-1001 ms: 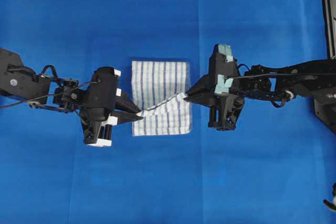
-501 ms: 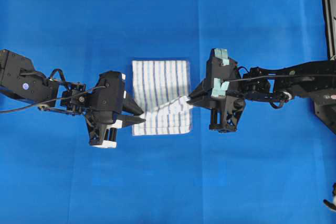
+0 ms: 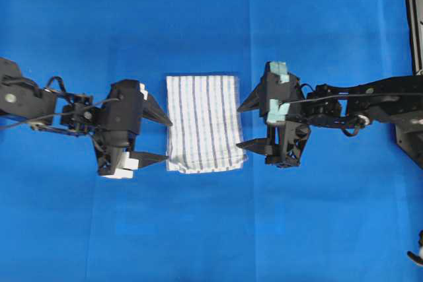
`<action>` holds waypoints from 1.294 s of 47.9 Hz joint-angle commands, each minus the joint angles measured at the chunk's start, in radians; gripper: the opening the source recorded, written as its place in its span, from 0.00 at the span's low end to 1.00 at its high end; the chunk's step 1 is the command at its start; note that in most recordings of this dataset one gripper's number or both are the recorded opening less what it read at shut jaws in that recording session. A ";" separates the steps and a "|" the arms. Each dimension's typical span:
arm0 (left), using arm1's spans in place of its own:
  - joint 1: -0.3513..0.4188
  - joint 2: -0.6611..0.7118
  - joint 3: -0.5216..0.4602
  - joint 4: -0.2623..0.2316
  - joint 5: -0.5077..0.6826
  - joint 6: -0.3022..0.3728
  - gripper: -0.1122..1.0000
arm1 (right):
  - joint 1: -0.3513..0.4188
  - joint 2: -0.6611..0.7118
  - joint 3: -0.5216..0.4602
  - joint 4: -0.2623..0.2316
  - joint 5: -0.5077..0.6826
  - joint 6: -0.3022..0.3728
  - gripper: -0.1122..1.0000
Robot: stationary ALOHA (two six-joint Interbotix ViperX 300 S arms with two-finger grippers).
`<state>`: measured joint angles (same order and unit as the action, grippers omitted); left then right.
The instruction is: Fold the blue towel.
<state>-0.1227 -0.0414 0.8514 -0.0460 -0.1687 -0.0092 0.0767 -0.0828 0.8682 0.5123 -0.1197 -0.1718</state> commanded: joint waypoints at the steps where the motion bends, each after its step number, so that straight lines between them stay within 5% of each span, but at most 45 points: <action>1: 0.008 -0.087 0.000 0.002 0.035 0.009 0.79 | 0.000 -0.066 -0.015 -0.015 -0.002 -0.006 0.91; 17: 0.046 -0.321 0.054 0.002 0.100 0.069 0.79 | -0.081 -0.276 0.025 -0.048 0.052 -0.084 0.91; 29: 0.097 -0.554 0.184 0.003 0.086 0.077 0.79 | -0.149 -0.472 0.115 -0.048 0.075 -0.144 0.91; 46: 0.103 -0.874 0.367 0.002 0.083 0.072 0.79 | -0.172 -0.752 0.298 -0.048 0.081 -0.156 0.90; 62: 0.103 -1.062 0.506 0.000 0.091 0.067 0.79 | -0.172 -0.865 0.439 -0.044 0.040 -0.156 0.90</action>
<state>-0.0215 -1.0830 1.3468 -0.0460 -0.0736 0.0614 -0.0936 -0.9449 1.3054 0.4679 -0.0644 -0.3267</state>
